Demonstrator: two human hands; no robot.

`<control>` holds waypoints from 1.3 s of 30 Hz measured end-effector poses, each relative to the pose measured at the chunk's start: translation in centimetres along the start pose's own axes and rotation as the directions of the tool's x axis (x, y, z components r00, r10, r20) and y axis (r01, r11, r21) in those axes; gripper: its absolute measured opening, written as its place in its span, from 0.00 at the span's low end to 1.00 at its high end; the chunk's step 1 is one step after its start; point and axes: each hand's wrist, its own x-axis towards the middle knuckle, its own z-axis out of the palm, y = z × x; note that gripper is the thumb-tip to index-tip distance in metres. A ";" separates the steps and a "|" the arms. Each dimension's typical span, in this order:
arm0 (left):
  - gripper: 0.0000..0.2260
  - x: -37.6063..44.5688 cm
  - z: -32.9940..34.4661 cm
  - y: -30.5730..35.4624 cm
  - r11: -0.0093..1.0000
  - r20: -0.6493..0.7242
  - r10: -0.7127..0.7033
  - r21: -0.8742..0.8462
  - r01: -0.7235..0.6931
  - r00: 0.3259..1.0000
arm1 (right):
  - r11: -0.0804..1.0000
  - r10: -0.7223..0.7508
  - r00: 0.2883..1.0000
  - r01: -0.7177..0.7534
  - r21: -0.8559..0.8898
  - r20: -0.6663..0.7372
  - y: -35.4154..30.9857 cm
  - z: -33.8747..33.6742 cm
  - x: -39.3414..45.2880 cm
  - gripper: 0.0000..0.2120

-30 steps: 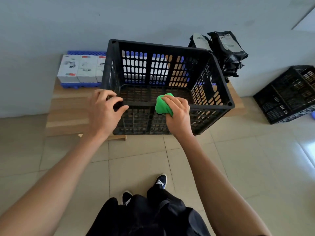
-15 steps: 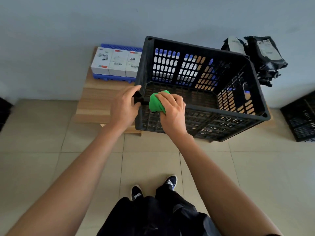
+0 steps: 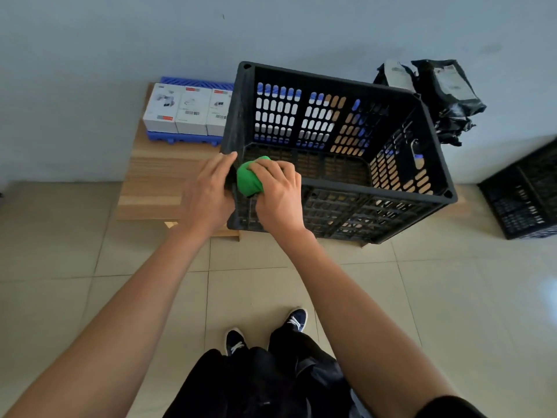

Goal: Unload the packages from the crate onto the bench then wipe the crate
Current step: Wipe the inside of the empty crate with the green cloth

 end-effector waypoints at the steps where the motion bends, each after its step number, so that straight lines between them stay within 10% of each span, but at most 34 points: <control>1: 0.27 0.0 0.2 0.1 0.999 -0.005 0.008 0.033 -0.008 1.000 | 1.000 0.016 1.000 -0.017 -0.009 -0.015 0.6 -0.3 -0.3 0.27; 25: 0.30 0.7 1.9 5.2 0.922 -0.013 -0.254 0.299 0.246 0.967 | 0.980 0.105 0.984 -0.127 -0.151 -0.145 22.8 -13.2 -7.9 0.28; 39: 0.20 -1.4 5.4 13.3 0.925 -0.027 -0.221 0.310 0.218 0.975 | 0.994 0.109 0.992 -0.109 0.016 -0.059 22.0 -15.2 -6.2 0.27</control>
